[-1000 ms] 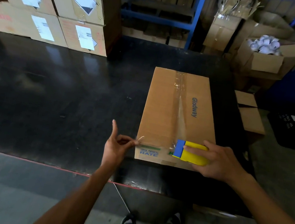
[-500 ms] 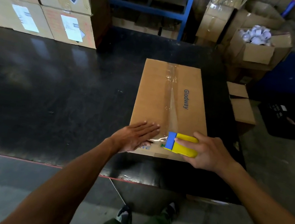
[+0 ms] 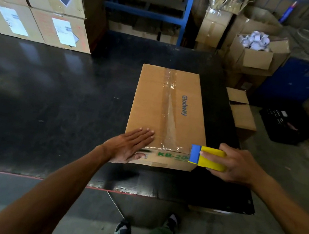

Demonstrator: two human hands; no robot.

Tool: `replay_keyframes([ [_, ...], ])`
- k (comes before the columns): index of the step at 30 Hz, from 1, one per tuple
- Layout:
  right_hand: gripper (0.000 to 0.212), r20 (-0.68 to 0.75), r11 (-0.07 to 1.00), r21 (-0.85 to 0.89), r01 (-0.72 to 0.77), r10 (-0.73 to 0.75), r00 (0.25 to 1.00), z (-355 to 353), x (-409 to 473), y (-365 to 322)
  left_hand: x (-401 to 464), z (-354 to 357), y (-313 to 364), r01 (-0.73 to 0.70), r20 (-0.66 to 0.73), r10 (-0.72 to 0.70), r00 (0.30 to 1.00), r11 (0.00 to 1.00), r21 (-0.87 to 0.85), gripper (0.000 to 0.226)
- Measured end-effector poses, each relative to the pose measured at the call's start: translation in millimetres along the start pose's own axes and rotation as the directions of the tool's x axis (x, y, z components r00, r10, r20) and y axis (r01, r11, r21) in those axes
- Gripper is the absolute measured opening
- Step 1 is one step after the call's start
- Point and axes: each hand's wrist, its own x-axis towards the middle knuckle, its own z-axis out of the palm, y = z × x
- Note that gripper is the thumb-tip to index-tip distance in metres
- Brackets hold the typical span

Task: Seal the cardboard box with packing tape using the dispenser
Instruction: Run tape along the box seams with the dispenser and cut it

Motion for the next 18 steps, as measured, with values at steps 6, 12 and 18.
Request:
replay_keyframes([
  [6,0.059,-0.009,1.0,0.01,0.028,-0.027,1.0,9,1,6,17,-14,19,0.069,-0.086,-0.067,0.994,0.997,0.023,0.072],
  [12,0.063,-0.063,0.998,-0.001,0.056,-0.056,0.996,14,1,15,113,-1,52,-0.022,-0.076,0.021,0.997,1.0,-0.004,0.066],
  [18,0.063,-0.112,0.998,0.026,0.063,-0.06,0.992,30,-5,23,110,5,53,-0.004,-0.049,0.003,0.999,1.0,-0.01,0.073],
])
